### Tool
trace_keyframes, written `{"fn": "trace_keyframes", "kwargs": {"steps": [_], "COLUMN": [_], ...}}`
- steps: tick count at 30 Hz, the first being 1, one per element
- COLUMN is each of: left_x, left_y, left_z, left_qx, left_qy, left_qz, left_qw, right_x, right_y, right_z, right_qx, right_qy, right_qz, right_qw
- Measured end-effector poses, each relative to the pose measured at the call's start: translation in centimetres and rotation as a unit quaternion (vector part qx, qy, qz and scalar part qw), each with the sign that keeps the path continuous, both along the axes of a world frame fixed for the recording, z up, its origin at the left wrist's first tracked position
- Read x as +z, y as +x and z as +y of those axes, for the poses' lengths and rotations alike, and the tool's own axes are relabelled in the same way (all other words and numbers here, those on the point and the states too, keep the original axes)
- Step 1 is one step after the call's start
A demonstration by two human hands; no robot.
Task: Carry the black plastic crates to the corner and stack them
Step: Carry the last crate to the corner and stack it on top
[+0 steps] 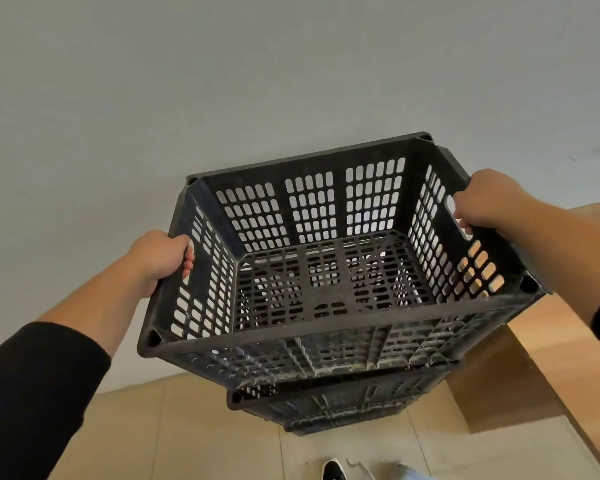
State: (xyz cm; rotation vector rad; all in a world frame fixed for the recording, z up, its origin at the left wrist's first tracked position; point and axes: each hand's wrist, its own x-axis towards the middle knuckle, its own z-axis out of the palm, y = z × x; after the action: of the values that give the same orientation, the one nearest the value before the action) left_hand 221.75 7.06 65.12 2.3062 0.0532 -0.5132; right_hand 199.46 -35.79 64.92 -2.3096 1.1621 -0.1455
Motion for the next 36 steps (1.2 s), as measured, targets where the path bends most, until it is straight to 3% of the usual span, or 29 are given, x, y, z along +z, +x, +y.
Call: {"fn": "trace_keyframes", "kwargs": {"steps": [12,22,26,29,36], "left_x": [-1.4,-2.3,-2.6,-2.4,-1.9], "left_y": [1.0,-0.7,-1.4,-1.4,-0.1], "left_z": [-1.3,0.4,0.2,-0.1,-0.3], "left_qx": [0.023,0.026,0.029,0.026,0.016], "left_qy": [0.028,0.027,0.025,0.021,0.022], "left_qz": [0.018,-0.001,-0.036,-0.047,-0.031], "left_qw": [0.999,0.999,0.999,0.998,0.999], "right_x": [1.3,1.8,0.7,0.3,0.5], "right_y": [1.3,-1.0,-1.3,-0.7,-0.7], "right_z": [0.2,2.5,1.7,0.9,0.7], "right_qx": [0.110,0.098,0.044,0.019,0.045], "right_qy": [-0.068,-0.040,0.028,0.027,0.010], "right_qz": [0.200,0.182,0.092,0.055,0.082], "right_qw": [0.971,0.978,0.994,0.998,0.996]}}
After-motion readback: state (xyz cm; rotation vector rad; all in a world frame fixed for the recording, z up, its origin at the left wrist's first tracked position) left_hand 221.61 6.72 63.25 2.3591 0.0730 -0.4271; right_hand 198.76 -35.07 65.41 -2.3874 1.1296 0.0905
